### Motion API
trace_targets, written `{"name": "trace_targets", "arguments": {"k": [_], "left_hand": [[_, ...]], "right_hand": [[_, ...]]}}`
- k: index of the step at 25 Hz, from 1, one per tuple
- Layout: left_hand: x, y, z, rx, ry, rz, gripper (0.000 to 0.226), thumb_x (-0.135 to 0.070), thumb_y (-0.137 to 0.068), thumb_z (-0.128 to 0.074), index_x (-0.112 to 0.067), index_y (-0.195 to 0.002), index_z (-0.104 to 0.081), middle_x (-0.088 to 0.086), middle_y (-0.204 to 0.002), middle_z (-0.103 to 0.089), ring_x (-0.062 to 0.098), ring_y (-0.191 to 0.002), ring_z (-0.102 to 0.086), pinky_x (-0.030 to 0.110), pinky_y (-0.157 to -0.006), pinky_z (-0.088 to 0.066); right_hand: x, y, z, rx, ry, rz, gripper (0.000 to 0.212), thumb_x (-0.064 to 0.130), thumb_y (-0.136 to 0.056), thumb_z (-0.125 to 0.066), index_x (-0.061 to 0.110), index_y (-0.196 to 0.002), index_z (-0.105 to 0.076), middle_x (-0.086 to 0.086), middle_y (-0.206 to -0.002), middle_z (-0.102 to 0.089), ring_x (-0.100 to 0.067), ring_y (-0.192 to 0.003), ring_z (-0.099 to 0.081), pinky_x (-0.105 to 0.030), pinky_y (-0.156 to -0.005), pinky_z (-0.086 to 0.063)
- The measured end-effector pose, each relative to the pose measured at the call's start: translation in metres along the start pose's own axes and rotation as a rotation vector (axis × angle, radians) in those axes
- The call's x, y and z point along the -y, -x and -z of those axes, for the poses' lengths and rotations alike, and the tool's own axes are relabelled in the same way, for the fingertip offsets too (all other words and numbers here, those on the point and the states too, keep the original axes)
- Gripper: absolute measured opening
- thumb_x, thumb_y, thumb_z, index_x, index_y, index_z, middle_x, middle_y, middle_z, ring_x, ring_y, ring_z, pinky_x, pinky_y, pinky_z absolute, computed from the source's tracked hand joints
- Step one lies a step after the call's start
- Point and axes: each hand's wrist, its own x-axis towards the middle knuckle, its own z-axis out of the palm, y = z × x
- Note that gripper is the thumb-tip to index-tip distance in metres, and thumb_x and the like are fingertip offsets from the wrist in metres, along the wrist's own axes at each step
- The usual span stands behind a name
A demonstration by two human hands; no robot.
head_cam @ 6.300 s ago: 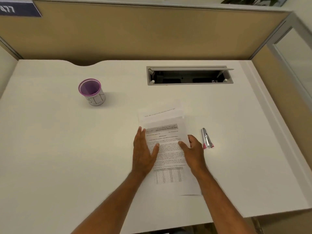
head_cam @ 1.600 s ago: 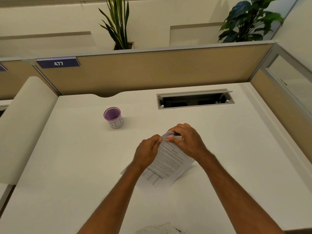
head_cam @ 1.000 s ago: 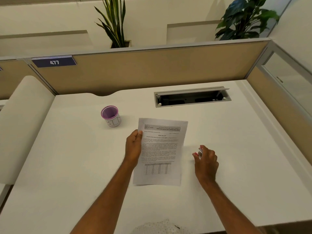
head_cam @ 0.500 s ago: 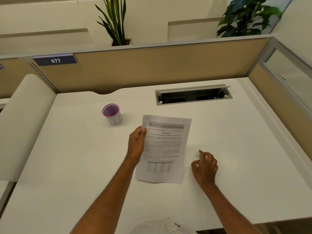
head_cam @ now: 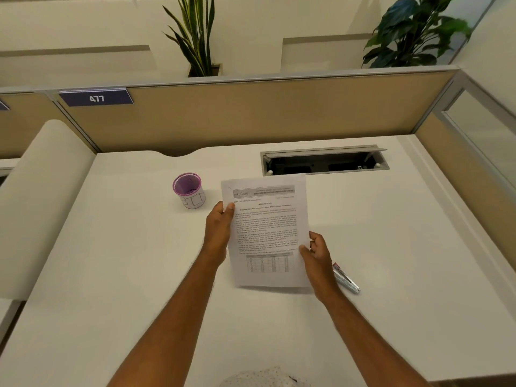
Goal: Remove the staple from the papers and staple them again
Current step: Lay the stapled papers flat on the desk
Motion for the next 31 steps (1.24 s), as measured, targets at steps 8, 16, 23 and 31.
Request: {"name": "trace_targets", "arguments": {"k": [8,16,23,31], "left_hand": [[0.065,-0.028,0.003,-0.024,-0.293,0.316,0.02,-0.022,-0.1,-0.061,-0.017,-0.081,-0.056,0.009,-0.101,-0.073,0.031,-0.094,-0.071,0.045,-0.079,-0.06],[0.082,-0.059,0.006,-0.053,-0.715,0.285,0.031,-0.026,-0.095,-0.062,-0.02,-0.07,-0.044,0.0,-0.08,-0.059,0.024,-0.075,-0.055,0.033,-0.066,-0.045],[0.093,-0.052,0.007,-0.054,-0.987,0.105,0.022,-0.027,-0.099,-0.059,-0.006,-0.105,-0.053,0.013,-0.106,-0.066,0.036,-0.097,-0.064,0.037,-0.072,-0.043],[0.09,-0.046,0.003,-0.044,-1.066,0.05,0.03,-0.027,-0.1,-0.058,-0.005,-0.119,-0.048,0.015,-0.116,-0.061,0.04,-0.101,-0.066,0.046,-0.078,-0.052]], "right_hand": [[0.01,-0.056,-0.031,-0.146,0.083,-0.005,0.031,0.012,-0.103,-0.048,0.018,-0.134,-0.046,-0.003,-0.124,-0.063,-0.019,-0.102,-0.065,-0.013,-0.068,-0.052],[-0.009,-0.093,-0.047,-0.075,0.419,0.076,0.052,-0.005,-0.096,-0.047,0.013,-0.145,-0.048,-0.01,-0.128,-0.055,-0.022,-0.12,-0.054,-0.028,-0.1,-0.047],[-0.033,-0.093,-0.037,0.015,0.683,0.12,0.055,0.005,-0.091,-0.061,0.004,-0.145,-0.049,-0.016,-0.133,-0.048,-0.033,-0.126,-0.046,-0.035,-0.109,-0.04],[-0.03,-0.095,-0.035,0.067,0.755,0.147,0.053,0.009,-0.092,-0.063,0.003,-0.143,-0.05,-0.016,-0.132,-0.05,-0.032,-0.126,-0.046,-0.035,-0.107,-0.041]]}}
